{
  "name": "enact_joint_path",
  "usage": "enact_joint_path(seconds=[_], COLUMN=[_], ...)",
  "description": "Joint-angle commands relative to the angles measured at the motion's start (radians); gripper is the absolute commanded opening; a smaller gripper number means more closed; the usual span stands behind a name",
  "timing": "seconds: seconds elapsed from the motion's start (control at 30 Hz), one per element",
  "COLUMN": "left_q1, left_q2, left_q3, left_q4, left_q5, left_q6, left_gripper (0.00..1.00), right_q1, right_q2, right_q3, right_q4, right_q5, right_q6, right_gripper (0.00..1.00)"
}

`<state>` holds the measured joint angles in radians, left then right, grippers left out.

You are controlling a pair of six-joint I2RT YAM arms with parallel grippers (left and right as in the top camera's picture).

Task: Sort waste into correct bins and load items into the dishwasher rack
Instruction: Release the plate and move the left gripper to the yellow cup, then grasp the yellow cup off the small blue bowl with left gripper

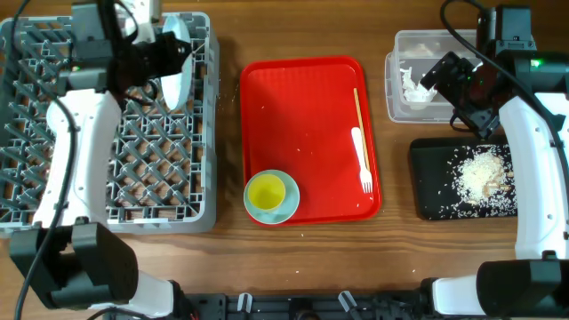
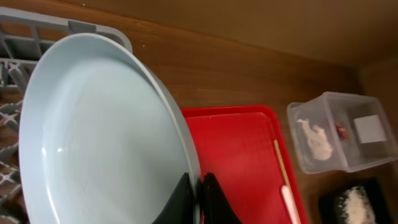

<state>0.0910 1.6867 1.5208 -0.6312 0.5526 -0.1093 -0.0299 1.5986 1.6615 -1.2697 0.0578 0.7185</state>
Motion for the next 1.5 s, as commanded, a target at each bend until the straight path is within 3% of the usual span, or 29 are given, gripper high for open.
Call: enact_joint_path(seconds=[0.0,0.07,0.1,0.13,0.2,0.27,0.43,0.53,0.7,0.73,0.77,0.8,0.83,0.97,1.03,1.07,1.17,1.3,1.47], left_q1=[0.064,0.093,0.108,0.119,0.145,0.167,0.224,0.222,0.156,0.122,0.078,0.038,-0.013,-0.272,-0.412,-0.480,-0.637,-0.759,-0.823], left_q2=[-0.014,-0.014,-0.014,-0.014,-0.014,-0.015,-0.050,-0.142,-0.340,-0.385,-0.426,-0.452,-0.473,-0.486,-0.459,-0.436,-0.346,-0.167,0.045], left_q3=[0.017,0.017,0.017,0.017,0.017,0.017,0.021,0.025,0.025,0.025,0.025,0.025,0.025,0.008,-0.029,-0.057,-0.138,-0.174,-0.174], left_q4=[-0.017,-0.028,-0.033,-0.035,-0.039,-0.039,-0.080,-0.116,-0.230,-0.284,-0.343,-0.394,-0.433,-0.556,-0.584,-0.589,-0.572,-0.520,-0.507], left_q5=[0.102,0.102,0.102,0.101,0.101,0.090,0.015,-0.012,-0.011,-0.011,-0.011,-0.011,-0.011,-0.019,-0.074,-0.138,-0.316,-0.417,-0.424], left_q6=[-0.042,-0.042,-0.042,-0.042,-0.042,-0.067,-0.082,-0.096,-0.162,-0.162,-0.162,-0.162,-0.162,-0.161,-0.193,-0.245,-0.372,-0.428,-0.514], left_gripper=[0.04,0.04,0.09,0.19,0.54,0.60,0.57,0.30,0.35,0.42,0.64,0.75,0.99,0.99,0.84,0.69,0.65,0.60,0.56], right_q1=[-0.002,-0.002,-0.002,-0.002,-0.002,-0.002,-0.002,-0.002,-0.002,-0.002,-0.002,-0.002,-0.002,-0.002,-0.002,-0.002,-0.002,-0.002,-0.002], right_q2=[-0.023,-0.023,-0.023,-0.023,-0.023,-0.023,-0.023,-0.023,-0.023,-0.023,-0.023,-0.023,-0.023,-0.023,-0.023,-0.023,-0.023,-0.023,-0.023], right_q3=[0.021,0.021,0.021,0.021,0.021,0.021,0.021,0.021,0.021,0.021,0.021,0.021,0.021,0.021,0.021,0.021,0.021,0.021,0.021], right_q4=[0.003,0.003,0.003,0.003,0.003,0.003,0.003,0.003,0.003,0.003,0.003,0.003,0.003,0.003,0.003,0.003,0.003,0.003,0.003], right_q5=[0.024,0.024,0.024,0.024,0.024,0.024,0.024,0.024,0.024,0.024,0.024,0.024,0.024,0.024,0.024,0.024,0.024,0.024,0.024], right_q6=[0.015,0.015,0.015,0.015,0.015,0.015,0.015,0.015,0.015,0.015,0.015,0.015,0.015,0.015,0.015,0.015,0.015,0.015,0.015], right_gripper=[1.00,1.00,1.00,1.00,1.00,1.00,1.00,1.00,1.00,1.00,1.00,1.00,1.00,1.00,1.00,1.00,1.00,1.00,1.00])
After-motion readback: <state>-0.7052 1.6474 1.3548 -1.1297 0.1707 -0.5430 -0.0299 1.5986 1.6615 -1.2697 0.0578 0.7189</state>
